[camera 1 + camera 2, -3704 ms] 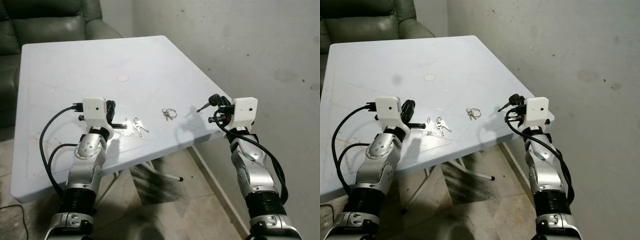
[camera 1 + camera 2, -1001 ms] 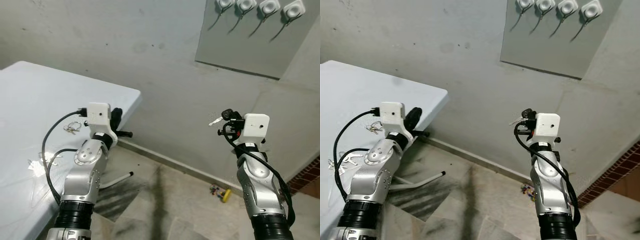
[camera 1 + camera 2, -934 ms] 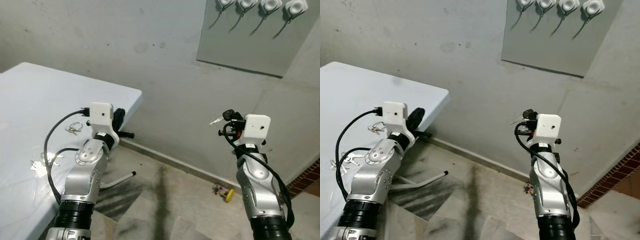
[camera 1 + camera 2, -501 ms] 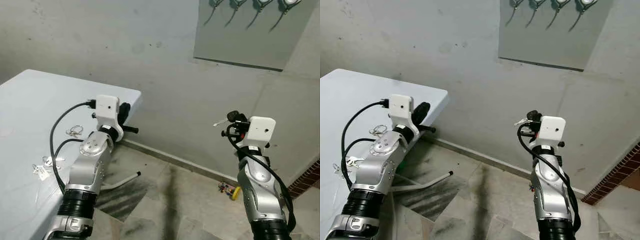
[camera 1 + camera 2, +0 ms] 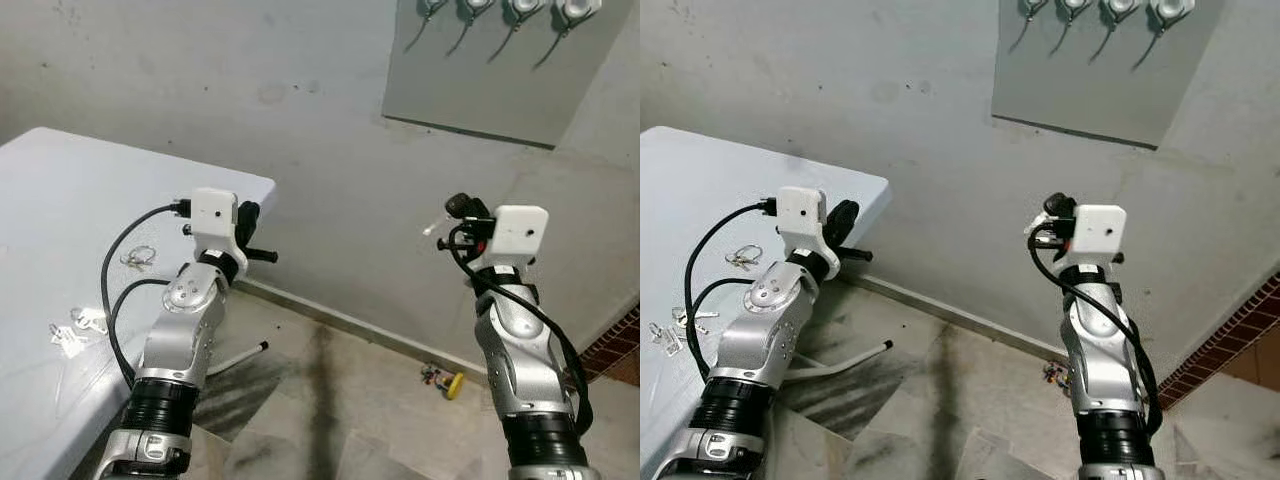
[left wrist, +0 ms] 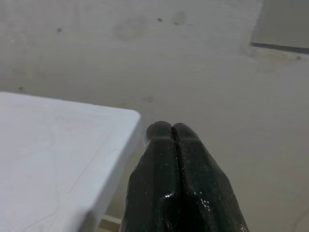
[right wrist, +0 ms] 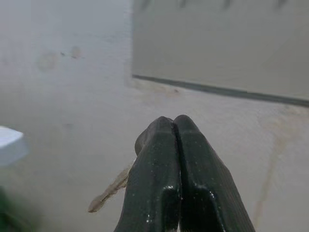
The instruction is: Hang keys on a hook
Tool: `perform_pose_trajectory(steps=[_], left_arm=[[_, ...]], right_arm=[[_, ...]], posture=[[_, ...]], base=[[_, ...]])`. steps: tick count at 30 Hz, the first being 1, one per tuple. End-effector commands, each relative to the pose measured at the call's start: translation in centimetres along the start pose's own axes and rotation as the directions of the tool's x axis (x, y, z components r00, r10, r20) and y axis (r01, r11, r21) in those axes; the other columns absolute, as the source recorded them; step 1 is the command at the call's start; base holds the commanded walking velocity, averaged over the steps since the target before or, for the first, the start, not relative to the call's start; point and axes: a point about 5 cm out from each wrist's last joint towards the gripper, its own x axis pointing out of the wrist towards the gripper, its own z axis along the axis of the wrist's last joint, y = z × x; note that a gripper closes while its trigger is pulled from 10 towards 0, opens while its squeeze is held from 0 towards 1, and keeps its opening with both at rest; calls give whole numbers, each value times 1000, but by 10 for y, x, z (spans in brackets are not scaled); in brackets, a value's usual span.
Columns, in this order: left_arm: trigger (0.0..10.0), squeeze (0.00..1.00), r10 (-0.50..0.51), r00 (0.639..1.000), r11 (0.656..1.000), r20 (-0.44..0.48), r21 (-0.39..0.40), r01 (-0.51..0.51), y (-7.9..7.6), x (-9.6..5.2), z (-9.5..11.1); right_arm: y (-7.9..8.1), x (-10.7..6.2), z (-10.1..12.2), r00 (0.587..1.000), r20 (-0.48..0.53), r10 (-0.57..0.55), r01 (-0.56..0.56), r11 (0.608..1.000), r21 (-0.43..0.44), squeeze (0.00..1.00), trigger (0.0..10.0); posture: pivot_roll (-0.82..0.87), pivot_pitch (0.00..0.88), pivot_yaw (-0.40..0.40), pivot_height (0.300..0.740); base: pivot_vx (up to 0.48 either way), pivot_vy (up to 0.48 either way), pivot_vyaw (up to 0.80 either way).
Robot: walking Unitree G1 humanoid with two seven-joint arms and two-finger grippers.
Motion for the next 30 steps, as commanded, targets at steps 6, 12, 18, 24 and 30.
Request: perform_pose_trajectory(steps=[6,12,18,24,30], left_arm=[[10000,0,27,999,1000,34,-2,-27,6,-4,4],[10000,0,34,998,999,50,-9,-34,6,-4,6],[10000,0,35,998,999,57,-10,-35,7,-3,8],[10000,0,33,997,999,65,-11,-32,7,-2,9],[10000,0,26,997,1000,69,-19,-25,5,-3,8]], right_arm=[[2,8,3,1000,2,28,-28,1000,3,0,10000],[4,9,6,999,18,45,-45,999,8,0,10000],[3,8,6,999,22,44,-44,999,8,0,10000],[3,7,6,998,22,50,-50,999,5,0,10000],[2,5,5,998,14,56,-56,998,-3,0,10000]], posture=[[16,19,-50,740],[14,17,-50,740],[9,16,-48,740],[4,15,-48,740],[0,8,-55,740]], base=[[0,0,0],[0,0,0],[0,0,0],[0,0,0],[0,0,0]])
